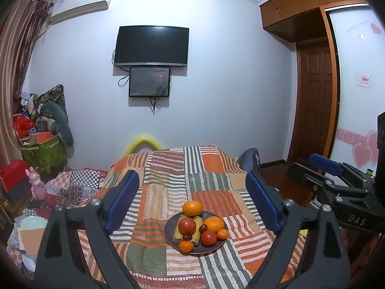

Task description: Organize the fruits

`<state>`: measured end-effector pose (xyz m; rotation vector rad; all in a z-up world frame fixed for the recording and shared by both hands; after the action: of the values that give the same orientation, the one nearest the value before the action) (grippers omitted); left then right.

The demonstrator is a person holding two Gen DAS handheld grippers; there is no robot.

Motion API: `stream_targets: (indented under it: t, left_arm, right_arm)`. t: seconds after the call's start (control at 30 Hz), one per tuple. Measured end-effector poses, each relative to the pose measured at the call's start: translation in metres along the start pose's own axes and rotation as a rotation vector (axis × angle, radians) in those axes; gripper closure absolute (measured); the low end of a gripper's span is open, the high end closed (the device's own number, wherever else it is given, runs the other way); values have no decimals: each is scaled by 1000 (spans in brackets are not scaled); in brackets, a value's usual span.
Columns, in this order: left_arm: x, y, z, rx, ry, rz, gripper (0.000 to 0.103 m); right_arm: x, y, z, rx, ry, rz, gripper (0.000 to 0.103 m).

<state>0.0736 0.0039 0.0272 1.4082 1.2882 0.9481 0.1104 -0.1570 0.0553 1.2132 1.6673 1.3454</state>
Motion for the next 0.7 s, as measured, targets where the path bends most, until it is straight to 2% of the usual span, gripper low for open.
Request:
stream_targets:
  t: [0.1, 0.17, 0.23, 0.7]
  left_arm:
    - [-1, -2, -2, 1, 4, 5, 7]
    - [-2, -3, -4, -1, 9, 5, 4]
    - [-1, -4, -5, -3, 14, 6, 2]
    - [-2, -6, -6, -3, 28, 1, 0]
  right_arm:
    - [0, -1, -2, -3, -16, 2, 14]
    - [-2, -3, -4, -9, -31, 5, 5]
    - [-2, -4, -9, -17, -46, 6, 0]
    - [-1, -6, -17, -11, -59, -6, 0]
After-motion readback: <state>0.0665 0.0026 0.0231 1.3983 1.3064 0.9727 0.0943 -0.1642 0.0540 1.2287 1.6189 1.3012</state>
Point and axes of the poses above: each gripper's, at about its wrist camera, not at the fingertips, and z roughly the way its jaws point, x to its left, y to its top, the point moved 2 cm from there along z, roughly the way its jaws point, and after that the axes turned 5 degrees about -y, right-handed, at the moved point
